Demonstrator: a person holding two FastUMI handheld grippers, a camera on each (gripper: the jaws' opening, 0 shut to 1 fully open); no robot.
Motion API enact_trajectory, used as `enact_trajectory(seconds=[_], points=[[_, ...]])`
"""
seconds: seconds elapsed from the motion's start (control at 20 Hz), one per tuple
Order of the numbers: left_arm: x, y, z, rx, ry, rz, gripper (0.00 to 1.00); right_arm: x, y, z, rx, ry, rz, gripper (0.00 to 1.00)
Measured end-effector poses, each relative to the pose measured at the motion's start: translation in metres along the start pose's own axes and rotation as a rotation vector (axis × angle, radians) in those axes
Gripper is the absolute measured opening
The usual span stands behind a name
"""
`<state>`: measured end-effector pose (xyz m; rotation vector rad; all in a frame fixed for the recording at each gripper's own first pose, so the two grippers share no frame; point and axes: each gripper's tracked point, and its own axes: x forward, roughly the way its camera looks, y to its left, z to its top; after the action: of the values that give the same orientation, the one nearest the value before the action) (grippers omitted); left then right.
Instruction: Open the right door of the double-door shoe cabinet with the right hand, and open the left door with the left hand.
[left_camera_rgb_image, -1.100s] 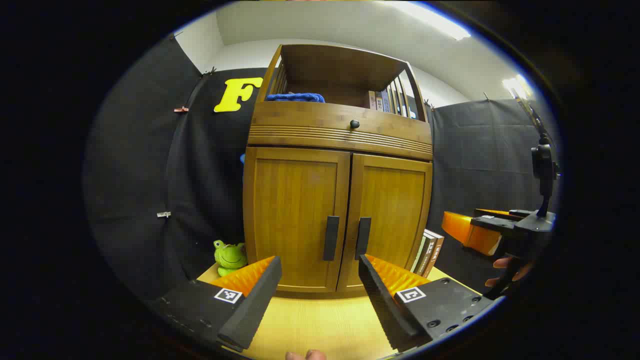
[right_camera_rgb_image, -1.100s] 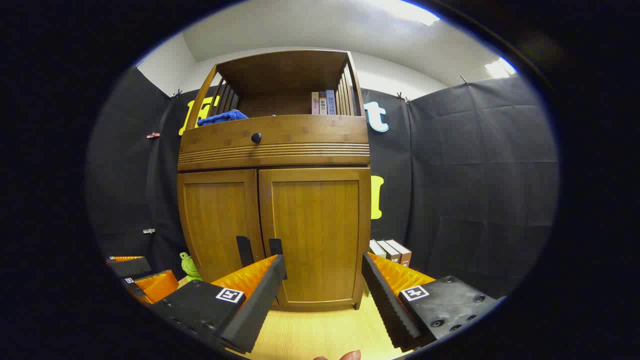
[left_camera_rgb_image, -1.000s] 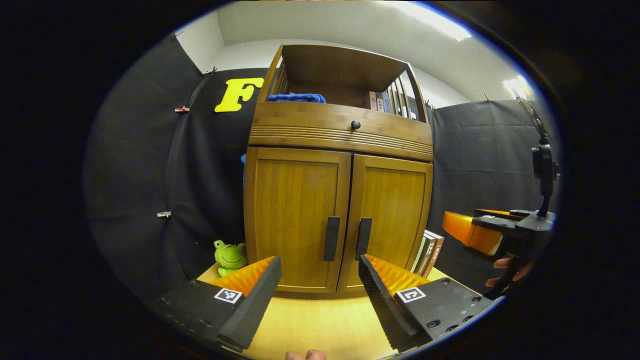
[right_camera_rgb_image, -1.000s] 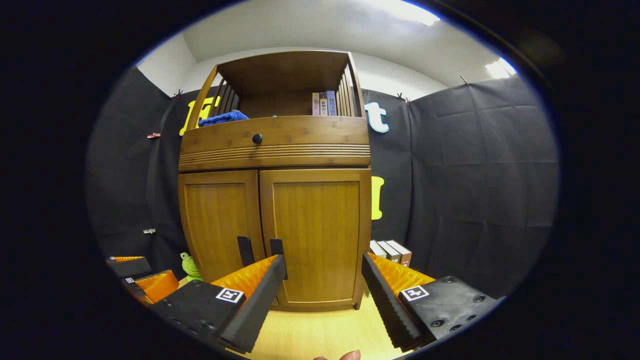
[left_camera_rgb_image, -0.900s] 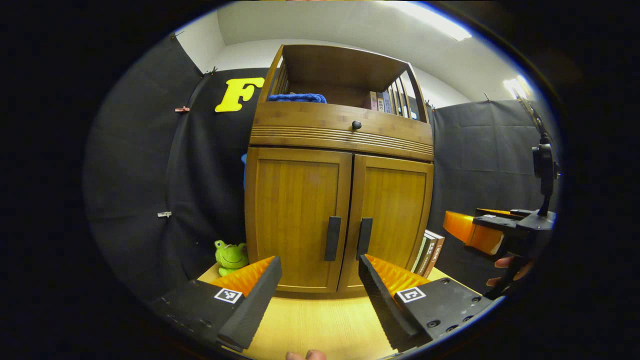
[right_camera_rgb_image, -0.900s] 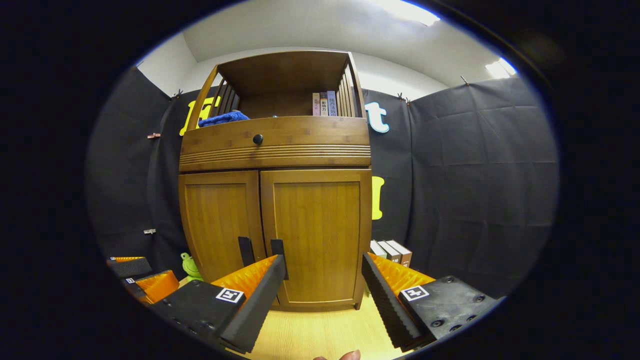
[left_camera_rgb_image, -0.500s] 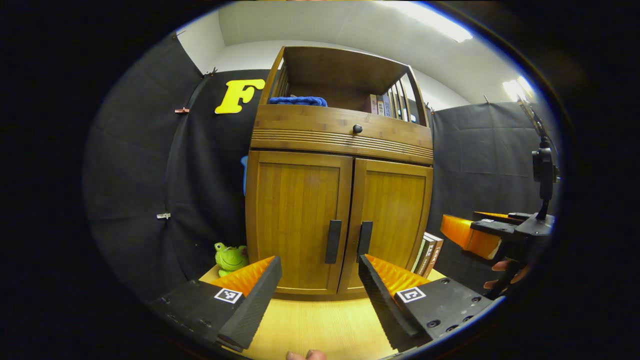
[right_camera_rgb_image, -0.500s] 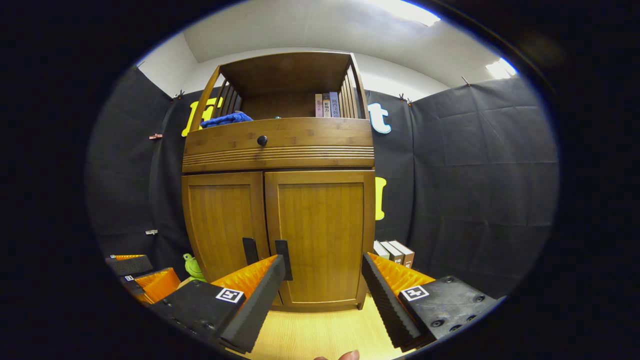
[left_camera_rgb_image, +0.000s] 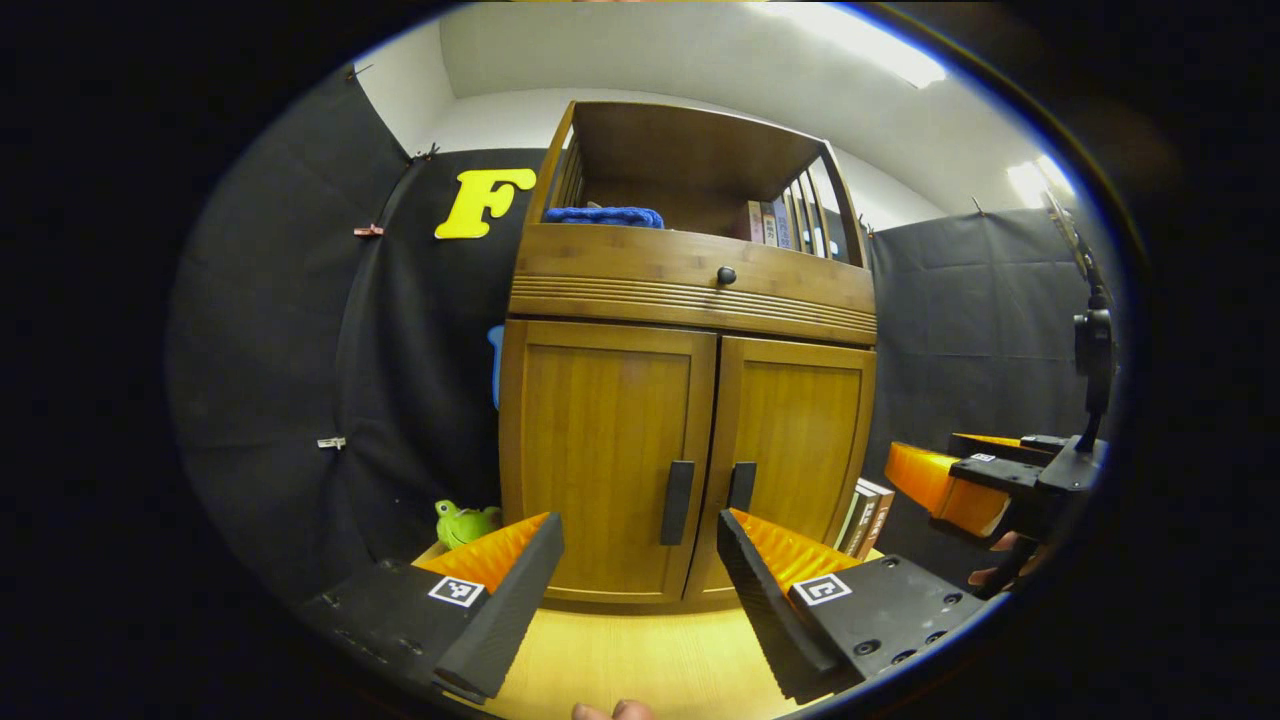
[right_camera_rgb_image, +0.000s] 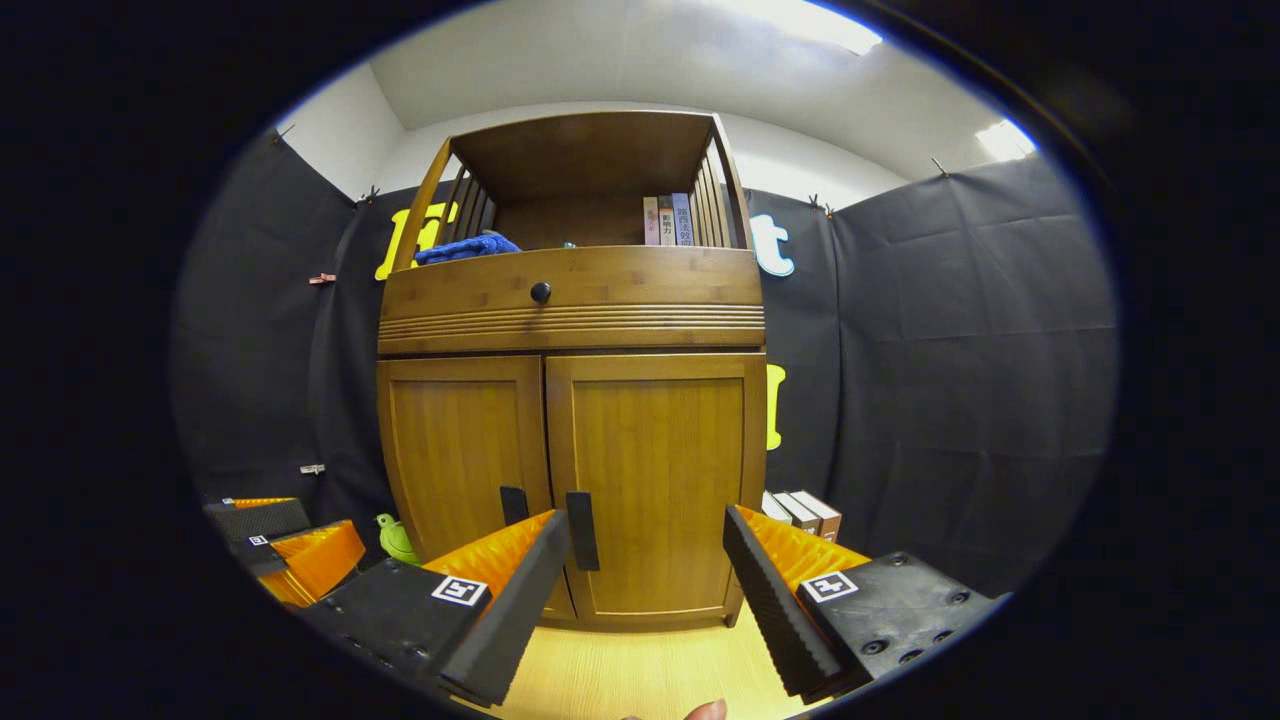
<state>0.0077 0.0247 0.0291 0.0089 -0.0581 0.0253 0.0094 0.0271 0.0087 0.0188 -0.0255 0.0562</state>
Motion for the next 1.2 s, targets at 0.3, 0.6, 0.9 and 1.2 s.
enact_trajectory(seconds=[0.3, 0.6, 0.9, 1.2], points=[[0.006, 0.019, -0.003, 0.013, 0.009, 0.051, 0.95, 0.071, 0.031, -0.028, -0.011, 0.033, 0.085, 0.98], [0.004, 0.034, -0.015, 0.015, 0.027, 0.082, 0.95, 0.141, 0.054, -0.092, 0.029, 0.116, 0.08, 0.94], [0.001, 0.047, -0.033, 0.038, 0.06, 0.094, 0.96, 0.196, 0.066, -0.148, 0.055, 0.197, 0.088, 0.75], [0.004, 0.057, -0.033, 0.033, 0.072, 0.112, 0.95, 0.203, 0.065, -0.155, -0.006, 0.196, 0.069, 0.36]])
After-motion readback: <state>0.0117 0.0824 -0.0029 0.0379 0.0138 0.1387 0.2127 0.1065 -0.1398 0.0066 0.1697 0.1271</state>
